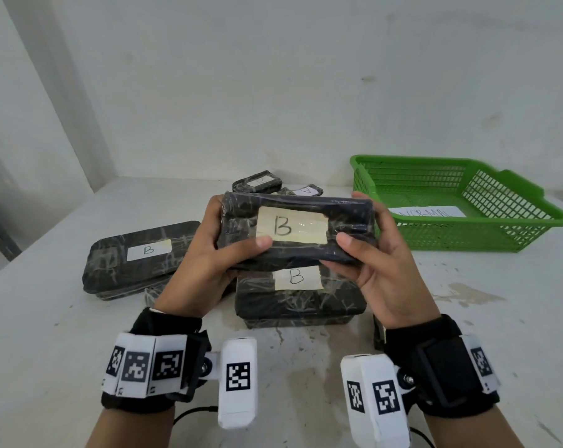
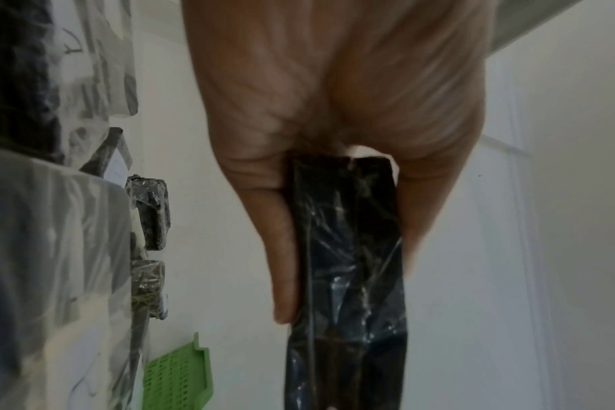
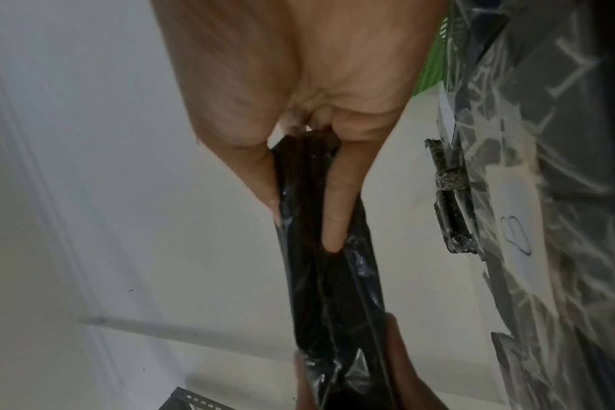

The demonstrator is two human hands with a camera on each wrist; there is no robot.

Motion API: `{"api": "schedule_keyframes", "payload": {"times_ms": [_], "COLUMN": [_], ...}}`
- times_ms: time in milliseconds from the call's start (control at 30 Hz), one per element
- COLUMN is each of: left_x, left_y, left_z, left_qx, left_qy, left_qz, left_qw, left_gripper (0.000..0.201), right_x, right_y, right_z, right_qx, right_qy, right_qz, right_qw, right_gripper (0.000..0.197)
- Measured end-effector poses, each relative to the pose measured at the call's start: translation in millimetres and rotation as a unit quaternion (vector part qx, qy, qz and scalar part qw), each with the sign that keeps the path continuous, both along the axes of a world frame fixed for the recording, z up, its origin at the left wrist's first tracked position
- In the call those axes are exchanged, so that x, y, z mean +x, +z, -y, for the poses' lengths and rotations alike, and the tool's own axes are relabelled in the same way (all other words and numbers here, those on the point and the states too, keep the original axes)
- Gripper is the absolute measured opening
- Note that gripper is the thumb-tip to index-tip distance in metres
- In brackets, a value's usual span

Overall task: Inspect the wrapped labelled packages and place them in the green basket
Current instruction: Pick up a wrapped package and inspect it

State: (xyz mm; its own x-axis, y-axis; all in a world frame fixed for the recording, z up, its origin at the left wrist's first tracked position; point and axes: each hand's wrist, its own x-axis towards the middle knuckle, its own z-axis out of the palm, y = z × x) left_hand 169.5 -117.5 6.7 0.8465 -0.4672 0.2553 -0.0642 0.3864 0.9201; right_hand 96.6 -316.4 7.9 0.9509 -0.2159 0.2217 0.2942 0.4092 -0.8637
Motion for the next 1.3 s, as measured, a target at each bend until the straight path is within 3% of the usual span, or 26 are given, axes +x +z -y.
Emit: {"api": "schedule_keyframes", "payload": {"times_ms": [167, 400, 500, 633, 733, 800, 933, 1000, 1133, 1300], "left_x": [-0.5, -0.9, 0.5, 1.9, 2.8, 2.5, 1.2, 0.8, 2.6, 1.0], "left_y": [-0.2, 0.4, -1.3, -1.0, -0.2, -0.7, -1.0, -1.6, -2.9, -3.1], "left_z": [3.6, 1.5, 1.7, 0.9, -0.6, -0.4, 1.6, 2.0, 1.3, 2.1], "left_qx": [-0.016, -0.033, -0.033, -0.038, -0.033, -0.029, -0.032, -0.030, -0.014, -0.024], "left_qy": [0.005, -0.006, -0.011, -0.027, -0.022, -0.019, -0.021, -0.021, -0.004, 0.003], "left_qz": [-0.006, -0.023, -0.020, -0.040, -0.028, -0.023, -0.028, -0.028, -0.019, -0.016], "left_qw": [1.000, 0.999, 0.999, 0.998, 0.999, 0.999, 0.999, 0.999, 1.000, 1.000], "left_gripper": [0.054, 0.066, 0.067, 0.088, 0.058, 0.052, 0.060, 0.067, 0.058, 0.072], "right_x": [0.5, 0.9, 2.1, 1.6, 2.4, 2.7, 1.9, 1.4, 1.4, -0.1], "right_y": [-0.6, -3.2, -4.3, -5.4, -6.8, -6.6, -3.7, -4.2, -4.6, -6.8], "right_z": [-1.9, -0.6, 1.1, 5.6, 4.7, 4.4, 4.8, 4.4, 1.1, -3.2], "right_qx": [0.021, 0.023, 0.040, 0.052, 0.032, 0.029, 0.034, 0.021, -0.008, -0.070], "right_qy": [-0.015, -0.007, -0.010, -0.005, -0.013, -0.019, -0.014, -0.021, -0.036, -0.055], "right_qz": [0.018, 0.025, 0.032, 0.026, 0.024, 0.028, 0.033, 0.027, 0.022, 0.010], "right_qw": [1.000, 0.999, 0.999, 0.998, 0.999, 0.999, 0.999, 0.999, 0.999, 0.996], "right_gripper": [0.075, 0.083, 0.072, 0.058, 0.058, 0.059, 0.074, 0.073, 0.075, 0.080]}}
